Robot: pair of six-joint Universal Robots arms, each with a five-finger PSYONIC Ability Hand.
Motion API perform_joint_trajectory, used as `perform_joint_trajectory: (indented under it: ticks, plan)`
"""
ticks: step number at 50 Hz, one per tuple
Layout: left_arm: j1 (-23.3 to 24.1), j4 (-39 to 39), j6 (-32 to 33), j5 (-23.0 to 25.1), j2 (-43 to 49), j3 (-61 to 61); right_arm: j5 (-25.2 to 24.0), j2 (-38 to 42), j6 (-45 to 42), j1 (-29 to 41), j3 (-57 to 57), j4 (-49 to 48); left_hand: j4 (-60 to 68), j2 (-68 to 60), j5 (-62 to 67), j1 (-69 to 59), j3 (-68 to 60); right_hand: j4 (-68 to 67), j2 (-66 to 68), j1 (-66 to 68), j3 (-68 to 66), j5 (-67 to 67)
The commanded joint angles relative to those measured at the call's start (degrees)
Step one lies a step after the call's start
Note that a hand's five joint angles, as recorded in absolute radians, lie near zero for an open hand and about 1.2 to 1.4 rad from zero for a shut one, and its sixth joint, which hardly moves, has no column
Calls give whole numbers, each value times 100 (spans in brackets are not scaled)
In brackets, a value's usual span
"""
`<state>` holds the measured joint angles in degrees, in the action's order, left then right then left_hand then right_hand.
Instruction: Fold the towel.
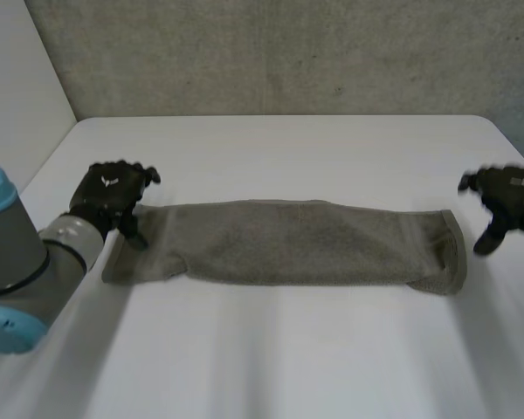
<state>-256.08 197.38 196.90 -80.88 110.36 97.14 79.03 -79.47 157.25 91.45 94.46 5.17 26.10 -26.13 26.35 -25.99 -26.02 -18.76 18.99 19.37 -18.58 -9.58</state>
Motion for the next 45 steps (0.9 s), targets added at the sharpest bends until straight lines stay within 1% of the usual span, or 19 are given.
perform_joint_trajectory:
  ticks: [1,3,5,8,9,11,18,19,20,21,24,25,26,30,31,33,36,38,45]
  plan:
    - [-196,55,480,37,-67,639,-63,-156,-169,-48,1251,-490,277,-274,-749,-288,-284,-1066,1044,1005,-1085,-985]
    - [-266,90,516,37,-32,674,-72,-121,-169,-57,1444,-710,429,-426,-596,-440,-436,-1134,1111,1073,-1152,-1052]
    - [-311,107,516,37,4,692,-89,-77,-169,-74,1724,-1130,615,-612,-410,-626,-623,-1134,1111,1073,-1152,-1052]
    - [-337,125,516,37,100,710,-89,36,-169,-75,1848,-1429,834,-831,-191,-845,-842,-1150,1128,1089,-1169,-1069]
    - [-337,151,516,37,161,710,-89,37,-169,-75,1848,-1431,834,-831,-191,-845,-842,-1150,1128,1090,-1169,-1069]
    - [-346,195,516,37,205,710,-89,352,-169,-75,1866,-1615,834,-831,-191,-845,-842,-1251,1228,1190,-1269,-1169]
    - [-372,274,525,20,302,728,-54,862,-186,-75,1770,-1703,834,-831,-191,-845,-842,-1469,1446,1408,-1487,-1387]
    - [-372,283,525,28,302,754,-54,915,-186,-75,1717,-1755,834,-831,-191,-845,-842,-1870,1847,1809,-1888,-1789]
    - [-372,301,525,28,311,763,-11,942,-195,-66,1673,-1817,834,-831,-191,-845,-842,-2557,2534,2496,-2575,-2475]
    - [-372,301,525,28,311,763,-10,942,-195,-66,1673,-1818,834,-831,-191,-845,-842,-2563,2541,2503,-2582,-2482]
    - [-372,380,525,28,311,771,95,1108,-204,-66,1515,-2054,834,-831,-191,-845,-842,-5095,5073,5034,-5113,-5014]
    - [-372,380,525,28,311,771,95,1109,-204,-66,1514,-2055,834,-831,-191,-845,-842,-5103,5081,5042,-5122,-5022]
    - [-372,389,525,28,311,771,165,1162,-204,-74,1445,-2107,834,-831,-191,-845,-842,-6113,6091,6052,-6132,-6032]
    - [-363,389,525,28,311,807,463,1110,-361,-83,1330,-2309,834,-831,-191,-845,-842,-6124,6101,6063,-6142,-6042]
    - [-363,389,525,28,311,807,464,1109,-362,-83,1330,-2310,834,-831,-191,-845,-842,-6124,6101,6063,-6142,-6042]
    - [-355,389,525,28,302,842,517,1031,-703,-83,1304,-2380,834,-831,-191,-845,-842,-6124,6101,6063,-6142,-6042]
    - [-346,389,525,28,294,851,526,1013,-916,-154,1304,-2389,834,-831,-191,-845,-842,-6124,6101,6063,-6142,-6042]
    - [-337,389,533,28,294,851,526,995,-1301,-460,1277,-2363,834,-831,-191,-845,-842,-6124,6101,6063,-6142,-6042]
    - [-276,389,534,28,294,903,491,977,-1820,-917,1120,-2327,834,-831,-191,-845,-842,-6124,6101,6063,-6142,-6042]
